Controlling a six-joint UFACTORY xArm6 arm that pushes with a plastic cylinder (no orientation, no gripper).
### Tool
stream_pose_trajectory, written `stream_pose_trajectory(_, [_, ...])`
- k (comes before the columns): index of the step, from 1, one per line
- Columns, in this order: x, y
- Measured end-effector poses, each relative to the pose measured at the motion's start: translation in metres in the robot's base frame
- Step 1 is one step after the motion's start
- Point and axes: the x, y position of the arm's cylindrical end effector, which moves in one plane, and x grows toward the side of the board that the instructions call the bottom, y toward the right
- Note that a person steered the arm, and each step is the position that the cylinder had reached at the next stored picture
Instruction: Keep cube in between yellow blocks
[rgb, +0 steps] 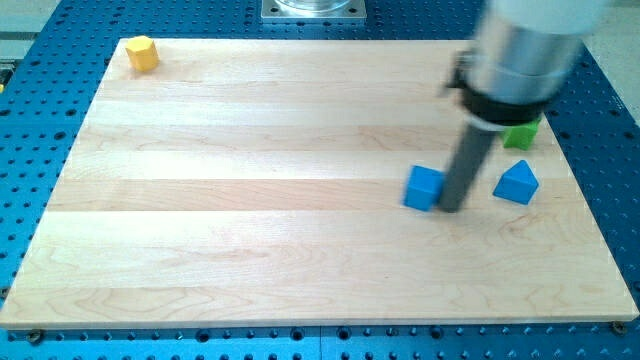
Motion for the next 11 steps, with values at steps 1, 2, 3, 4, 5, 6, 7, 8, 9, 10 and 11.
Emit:
stream_pose_trajectory(1, [0.016,-0.018])
stream_pose_trajectory(2, [0.045,-0.025])
stream_pose_trajectory(3, [-0.027,-0.038])
stream_pose_trajectory(4, [-0.086,-0.060])
stream_pose_trajectory(5, [-0.042,-0.040])
stream_pose_trajectory(6, [-0.012,-0.071])
stream_pose_trajectory(7, [-0.028,-0.095])
stream_pose_trajectory(8, [-0.080,-0.083])
stream_pose_trajectory(9, [-0.093,-0.046])
stream_pose_trajectory(10, [-0.157,-0.062])
stream_pose_trajectory(11, [-0.205,-0.088])
